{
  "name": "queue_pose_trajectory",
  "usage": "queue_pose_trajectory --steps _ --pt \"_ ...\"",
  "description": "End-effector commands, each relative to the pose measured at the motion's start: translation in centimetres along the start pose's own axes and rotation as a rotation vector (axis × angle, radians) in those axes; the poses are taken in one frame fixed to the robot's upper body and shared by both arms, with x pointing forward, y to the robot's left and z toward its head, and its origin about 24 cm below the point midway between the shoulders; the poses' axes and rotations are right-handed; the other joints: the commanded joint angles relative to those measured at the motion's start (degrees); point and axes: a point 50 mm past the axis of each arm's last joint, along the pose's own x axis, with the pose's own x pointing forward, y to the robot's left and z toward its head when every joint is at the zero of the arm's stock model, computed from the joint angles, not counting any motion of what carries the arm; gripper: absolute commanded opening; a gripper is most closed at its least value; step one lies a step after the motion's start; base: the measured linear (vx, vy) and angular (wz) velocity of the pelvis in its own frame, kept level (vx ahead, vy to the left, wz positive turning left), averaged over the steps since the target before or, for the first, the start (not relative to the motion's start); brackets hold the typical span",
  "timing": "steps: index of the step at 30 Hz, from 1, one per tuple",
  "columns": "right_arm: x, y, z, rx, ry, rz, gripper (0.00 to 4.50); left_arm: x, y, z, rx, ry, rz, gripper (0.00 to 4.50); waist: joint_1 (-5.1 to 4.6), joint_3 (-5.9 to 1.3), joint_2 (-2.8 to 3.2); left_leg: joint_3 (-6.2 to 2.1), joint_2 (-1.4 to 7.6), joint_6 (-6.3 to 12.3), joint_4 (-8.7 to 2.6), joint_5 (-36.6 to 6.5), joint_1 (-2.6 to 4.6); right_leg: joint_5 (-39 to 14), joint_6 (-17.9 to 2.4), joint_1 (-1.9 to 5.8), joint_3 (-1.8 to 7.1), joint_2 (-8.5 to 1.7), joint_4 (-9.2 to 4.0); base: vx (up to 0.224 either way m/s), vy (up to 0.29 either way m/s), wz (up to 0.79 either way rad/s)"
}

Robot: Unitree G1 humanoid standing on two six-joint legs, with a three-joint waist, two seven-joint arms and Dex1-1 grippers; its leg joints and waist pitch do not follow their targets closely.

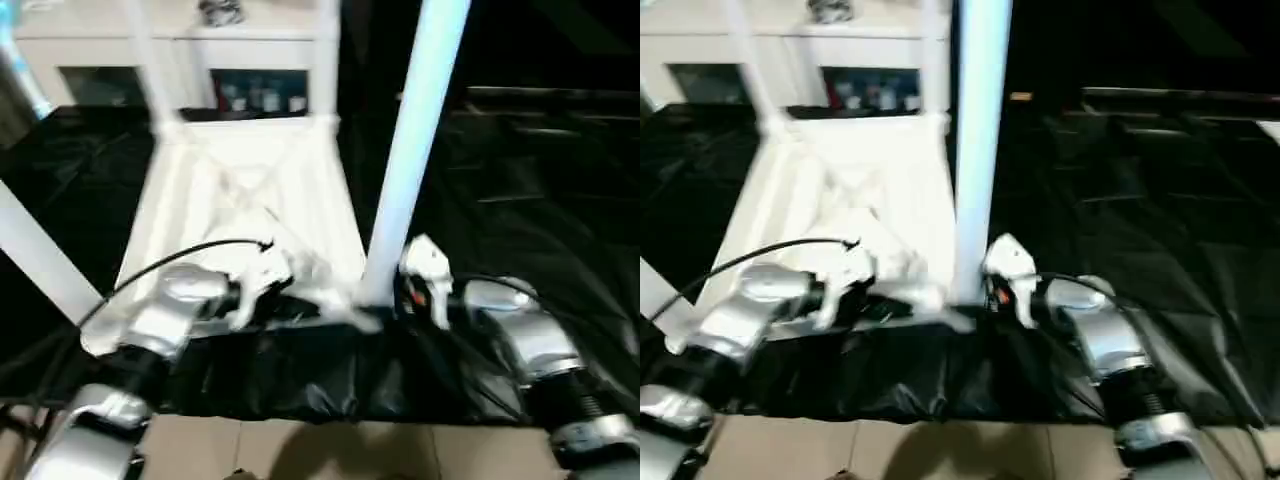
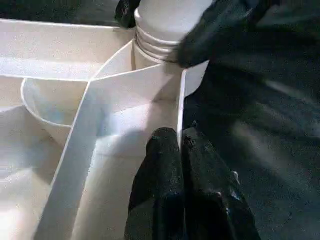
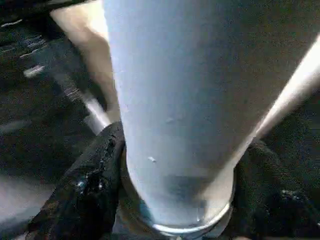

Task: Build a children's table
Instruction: Rotate leg to tighten

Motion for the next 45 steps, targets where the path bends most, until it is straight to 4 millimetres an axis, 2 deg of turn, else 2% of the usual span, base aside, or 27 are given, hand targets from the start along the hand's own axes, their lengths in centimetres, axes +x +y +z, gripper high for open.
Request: queue_pose_trajectory --steps 1,2,3,5,8,9,10,12,13,15,17,21,26,28,29,31,36,45 --pt "2.5 2.2 -0.8 0.072 0.034 -0.004 2.66 2.0 0.2 1.7 0.008 -0.033 0.090 0.00 -0.10 -2.63 -0.61 -0.50 0.78 -0.54 -4.66 -18.20 0.22 -26.43 -7.96 2.11 2.02 -3.22 -5.83 0.000 0.000 0.00" --pt "3.4 2.7 -0.6 0.105 0.020 -0.049 2.66 2.8 0.0 2.3 0.004 -0.049 0.108 0.00 -0.26 -2.60 -0.62 -0.43 0.77 -0.43 -4.64 -18.07 0.17 -26.28 -7.87 2.01 2.11 -3.13 -5.83 0.000 0.000 0.00" --pt "3.9 3.0 -0.4 0.121 0.011 -0.076 2.66 3.3 -0.2 2.7 0.000 -0.061 0.117 0.00 -0.41 -2.60 -0.11 -0.46 0.73 -0.57 -4.65 -18.30 0.23 -26.11 -8.05 1.80 2.11 -3.13 -5.91 0.000 0.000 0.00" --pt "5.2 3.8 0.2 0.139 -0.012 -0.126 2.66 4.5 -0.8 3.5 -0.010 -0.089 0.112 0.00 -0.69 -2.68 -0.22 -0.56 0.65 -0.92 -4.73 -18.63 0.17 -26.09 -7.80 1.84 2.02 -3.04 -5.95 0.000 0.000 0.00" --pt "5.9 4.2 1.1 0.128 -0.047 -0.151 2.66 5.1 -1.1 3.8 -0.004 -0.093 0.113 0.00 -0.71 -2.84 -0.11 -0.54 0.72 -0.61 -4.73 -18.38 0.10 -22.98 -8.36 1.86 2.13 -3.00 -5.80 0.000 0.000 0.00" --pt "5.9 4.3 1.4 0.125 -0.073 -0.139 3.01 5.2 -1.2 3.8 0.003 -0.094 0.110 0.00 -0.68 -2.94 -0.12 -0.47 0.70 -0.35 -4.72 -17.96 0.01 -20.96 -8.85 2.02 2.17 -2.93 -5.60 0.000 0.000 0.00" --pt "5.6 4.0 1.8 0.124 -0.106 -0.121 3.22 5.0 -1.2 3.8 0.023 -0.092 0.101 0.00 -0.58 -3.07 -0.13 -0.39 0.73 0.00 -4.66 -16.93 0.00 -18.29 -9.50 2.16 2.22 -2.89 -5.40 0.000 0.000 0.00" --pt "5.1 3.6 1.9 0.123 -0.114 -0.103 3.22 4.7 -1.1 3.6 0.040 -0.084 0.094 0.00 -0.50 -3.11 -0.10 -0.24 0.72 0.52 -4.60 -15.33 -0.10 -14.77 -10.63 2.32 2.25 -2.82 -5.10 0.000 0.000 0.00" --pt "5.0 3.6 1.9 0.123 -0.115 -0.098 3.46 4.6 -1.1 3.6 0.042 -0.082 0.092 0.00 -0.48 -3.10 -0.12 -0.20 0.69 0.77 -4.57 -15.24 -0.12 -14.37 -10.86 2.40 2.26 -2.82 -5.09 0.000 0.000 0.00" --pt "3.5 2.9 1.4 0.054 -0.093 -0.014 3.55 3.5 -1.0 3.0 0.080 -0.076 0.044 0.00 -0.32 -3.04 -0.11 -0.23 0.70 1.37 -4.56 -15.47 -0.13 -14.79 -11.07 2.62 2.17 -2.84 -5.22 0.000 0.000 0.00" --pt "2.5 2.4 1.0 0.000 -0.072 0.035 3.72 2.6 -1.2 2.5 0.100 -0.065 -0.011 0.00 -0.15 -3.32 -0.07 -0.26 0.87 2.03 -4.38 -13.44 -0.44 -11.38 -11.65 2.88 2.28 -2.99 -4.71 0.000 0.000 0.00" --pt "1.1 1.8 0.7 -0.073 -0.051 0.105 3.72 1.5 -1.2 1.8 0.129 -0.030 -0.064 0.00 -0.11 -3.36 0.02 0.00 0.98 2.96 -4.14 -11.45 -0.33 -6.80 -13.98 2.78 2.22 -2.89 -4.25 0.000 0.000 0.00" --pt "-1.3 1.0 0.7 -0.131 -0.008 0.281 3.72 -0.6 -1.1 1.1 0.147 -0.030 -0.167 0.00 0.52 -3.27 -0.05 0.13 1.25 3.40 -4.15 -12.07 -0.12 -7.10 -14.89 2.83 2.16 -2.93 -4.07 0.000 0.000 0.00" --pt "-1.5 1.1 0.8 -0.137 0.000 0.312 3.72 -0.9 -1.1 1.0 0.148 -0.027 -0.183 0.00 0.83 -3.25 -0.17 0.20 1.31 3.58 -4.12 -11.82 -0.18 -7.14 -14.86 2.83 2.13 -2.86 -4.02 0.000 0.000 0.00" --pt "-1.8 1.1 0.7 -0.141 0.024 0.371 3.72 -1.3 -1.0 0.7 0.149 -0.013 -0.205 0.00 1.08 -3.28 -0.02 0.20 1.37 3.51 -4.12 -11.78 -0.03 -7.17 -14.91 2.73 2.12 -2.93 -4.01 0.000 0.000 0.00" --pt "-2.0 1.1 0.6 -0.146 0.041 0.399 3.72 -1.6 -1.0 0.6 0.150 -0.003 -0.215 0.00 1.37 -3.26 -0.20 0.23 1.40 3.57 -4.12 -11.72 -0.09 -7.67 -14.79 2.76 2.14 -2.94 -3.88 0.000 0.000 0.00" --pt "-2.3 1.3 0.5 -0.129 0.066 0.498 3.36 -2.2 -0.8 0.5 0.153 0.003 -0.258 0.00 1.54 -3.22 -0.48 0.20 1.35 3.28 -4.11 -11.49 -0.13 -8.94 -14.68 2.75 2.12 -3.05 -3.93 0.000 0.000 0.00" --pt "-2.2 1.7 0.4 -0.122 0.065 0.524 2.76 -2.2 -0.7 0.5 0.157 0.005 -0.271 0.00 1.74 -3.30 -0.49 0.18 1.31 2.97 -4.06 -10.63 -0.13 -8.68 -14.34 2.75 2.11 -3.01 -3.86 0.000 0.000 0.00"
